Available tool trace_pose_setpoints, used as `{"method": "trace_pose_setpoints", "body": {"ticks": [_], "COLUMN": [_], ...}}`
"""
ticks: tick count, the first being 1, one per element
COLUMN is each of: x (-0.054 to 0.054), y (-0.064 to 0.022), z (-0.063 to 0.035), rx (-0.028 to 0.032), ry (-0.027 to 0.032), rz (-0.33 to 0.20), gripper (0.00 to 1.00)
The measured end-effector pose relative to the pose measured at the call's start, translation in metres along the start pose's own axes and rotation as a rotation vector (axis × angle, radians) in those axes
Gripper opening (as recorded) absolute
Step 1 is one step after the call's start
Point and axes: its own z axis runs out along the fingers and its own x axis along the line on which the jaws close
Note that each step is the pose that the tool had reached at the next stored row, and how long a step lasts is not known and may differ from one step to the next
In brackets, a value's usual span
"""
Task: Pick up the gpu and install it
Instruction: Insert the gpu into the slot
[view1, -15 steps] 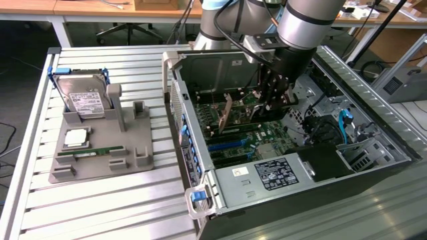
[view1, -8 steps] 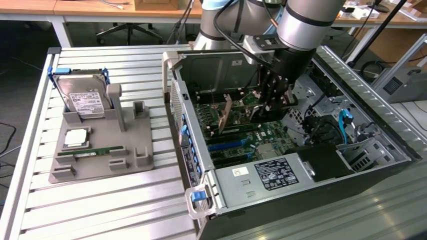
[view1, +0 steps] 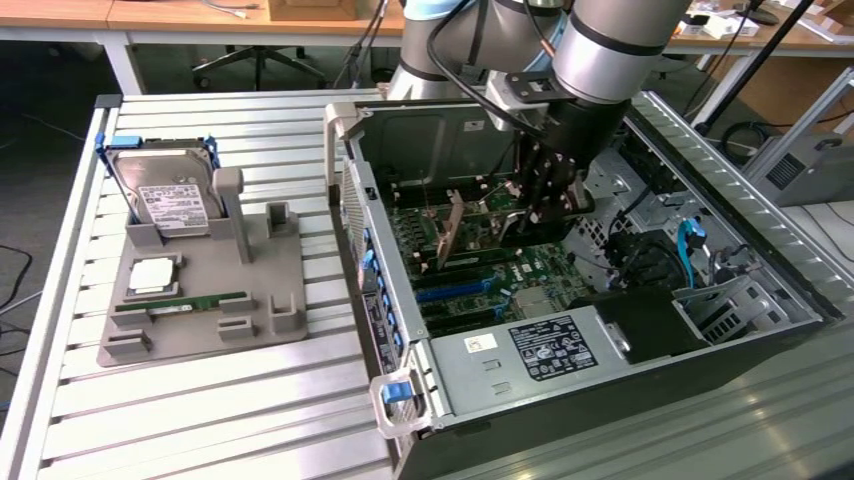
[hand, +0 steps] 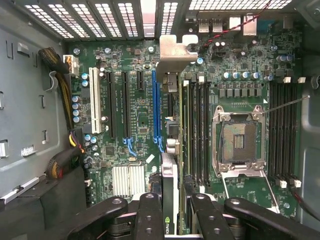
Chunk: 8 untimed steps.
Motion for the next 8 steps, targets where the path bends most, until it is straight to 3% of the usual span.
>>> {"method": "trace_pose_setpoints", "body": {"ticks": [8], "x": [0.0001], "y": [-0.0006], "z": [0.0024], "rx": [0.0000], "ry": [0.0000], "rz": [0.000], "gripper": [0.27]}}
